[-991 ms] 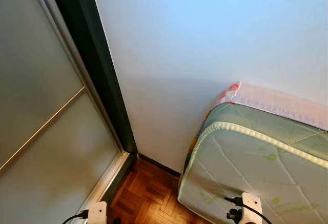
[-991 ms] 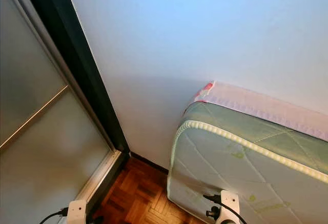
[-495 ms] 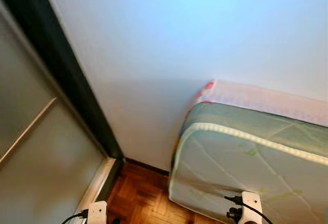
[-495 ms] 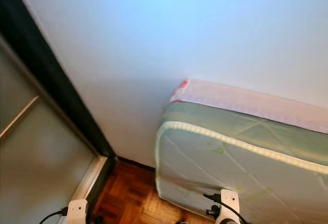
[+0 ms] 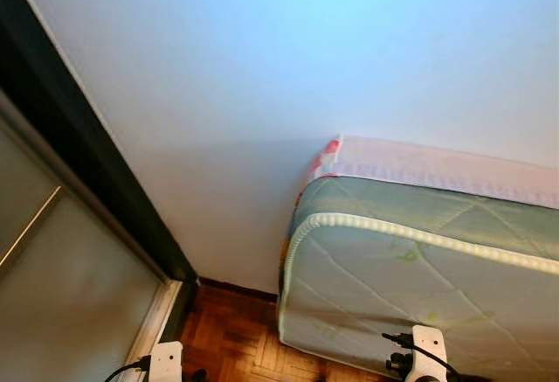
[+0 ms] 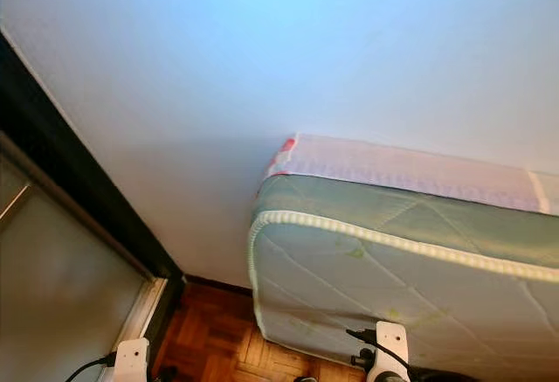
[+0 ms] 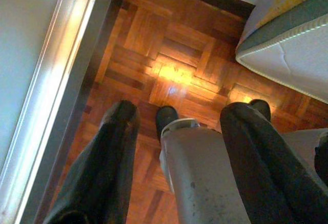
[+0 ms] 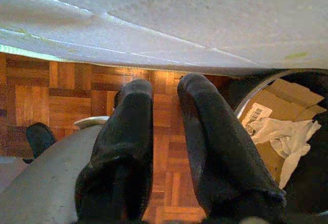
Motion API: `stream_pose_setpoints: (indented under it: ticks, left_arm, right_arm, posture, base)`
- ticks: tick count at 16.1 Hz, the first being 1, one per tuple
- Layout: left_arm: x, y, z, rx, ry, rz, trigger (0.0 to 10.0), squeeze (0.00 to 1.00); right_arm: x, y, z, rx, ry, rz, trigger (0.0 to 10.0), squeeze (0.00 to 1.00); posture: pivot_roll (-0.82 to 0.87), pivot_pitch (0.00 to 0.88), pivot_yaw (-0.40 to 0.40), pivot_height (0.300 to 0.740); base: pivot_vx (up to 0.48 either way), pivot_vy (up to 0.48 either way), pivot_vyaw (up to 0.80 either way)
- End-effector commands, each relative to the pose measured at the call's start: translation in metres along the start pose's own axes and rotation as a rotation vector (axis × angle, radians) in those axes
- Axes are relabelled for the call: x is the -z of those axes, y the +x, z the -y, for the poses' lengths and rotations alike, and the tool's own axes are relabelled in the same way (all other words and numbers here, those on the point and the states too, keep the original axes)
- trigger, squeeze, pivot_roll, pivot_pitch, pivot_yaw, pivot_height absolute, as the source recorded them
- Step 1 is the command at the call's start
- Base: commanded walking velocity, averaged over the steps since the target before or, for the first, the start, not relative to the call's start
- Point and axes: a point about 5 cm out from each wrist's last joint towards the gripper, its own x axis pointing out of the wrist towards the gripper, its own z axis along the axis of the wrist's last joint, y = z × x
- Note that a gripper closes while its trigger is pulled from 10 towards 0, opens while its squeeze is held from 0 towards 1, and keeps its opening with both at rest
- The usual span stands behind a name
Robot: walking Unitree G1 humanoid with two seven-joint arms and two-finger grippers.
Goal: Clean up the room
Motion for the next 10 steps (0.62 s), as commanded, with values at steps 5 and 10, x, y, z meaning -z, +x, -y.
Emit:
stream_pose_setpoints:
  ticks: [5, 10]
  left_arm:
    - [0.016, -0.011, -0.051, -0.104, 0.06, -0.187, 10.0, 0.0]
    - [0.018, -0.012, -0.056, -0.119, 0.044, -0.189, 10.0, 0.0]
  right_arm:
    - [0.042, -0.01, -0.002, -0.057, 0.037, -0.138, 10.0, 0.0]
    - [0.032, -0.006, -0.007, -0.066, 0.025, -0.132, 10.0, 0.0]
  posture:
    - [0.09, 0.0, 0.018, 0.74]
    - [0.08, 0.0, 0.016, 0.74]
  base:
    - [0.0, 0.0, -0.73]
    - [0.0, 0.0, -0.73]
